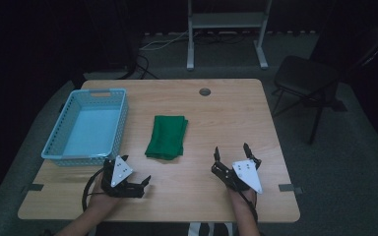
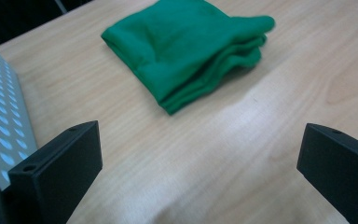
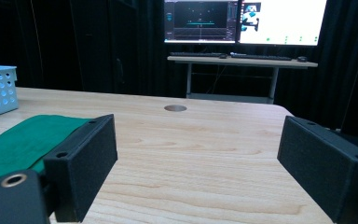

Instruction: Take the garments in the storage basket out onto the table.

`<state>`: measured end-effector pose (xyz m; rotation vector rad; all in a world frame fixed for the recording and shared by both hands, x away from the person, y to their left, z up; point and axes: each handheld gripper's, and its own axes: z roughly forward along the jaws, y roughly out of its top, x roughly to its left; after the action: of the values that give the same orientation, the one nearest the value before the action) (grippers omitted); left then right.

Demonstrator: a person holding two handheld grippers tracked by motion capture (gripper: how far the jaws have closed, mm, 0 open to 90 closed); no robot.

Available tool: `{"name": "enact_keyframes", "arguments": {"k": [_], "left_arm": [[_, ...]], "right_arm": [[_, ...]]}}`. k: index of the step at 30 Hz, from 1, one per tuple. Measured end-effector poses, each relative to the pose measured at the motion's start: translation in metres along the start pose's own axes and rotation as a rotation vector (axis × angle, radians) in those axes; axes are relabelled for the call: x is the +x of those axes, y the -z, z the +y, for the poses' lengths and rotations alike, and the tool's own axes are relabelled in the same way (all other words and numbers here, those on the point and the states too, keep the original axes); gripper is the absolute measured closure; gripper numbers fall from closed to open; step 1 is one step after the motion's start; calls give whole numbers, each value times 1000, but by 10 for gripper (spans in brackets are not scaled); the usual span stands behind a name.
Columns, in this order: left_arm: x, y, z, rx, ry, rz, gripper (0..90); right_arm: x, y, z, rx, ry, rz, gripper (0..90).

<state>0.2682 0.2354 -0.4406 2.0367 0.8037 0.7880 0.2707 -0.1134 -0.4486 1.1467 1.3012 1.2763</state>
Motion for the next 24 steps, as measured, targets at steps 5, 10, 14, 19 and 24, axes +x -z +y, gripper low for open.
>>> {"name": "enact_keyframes", "arguments": {"k": [5,10,14,19,24], "left_arm": [[4,7,-5,-38,40,-1,0],[9,16,-9,-55,48,7,0],[16,24,-15,-66,50,-3,0],[25,34,-23,-84,68,12,0],[31,40,-30,-87,71,27,0]], "right_arm": [[0,0,0,-2,1,-1,111],[0,0,0,-1,-1,-2,111],[0,0,0,-1,-1,-2,111],[0,0,0,0,-1,-2,111],[0,0,0,-1,0,-3,111]]}}
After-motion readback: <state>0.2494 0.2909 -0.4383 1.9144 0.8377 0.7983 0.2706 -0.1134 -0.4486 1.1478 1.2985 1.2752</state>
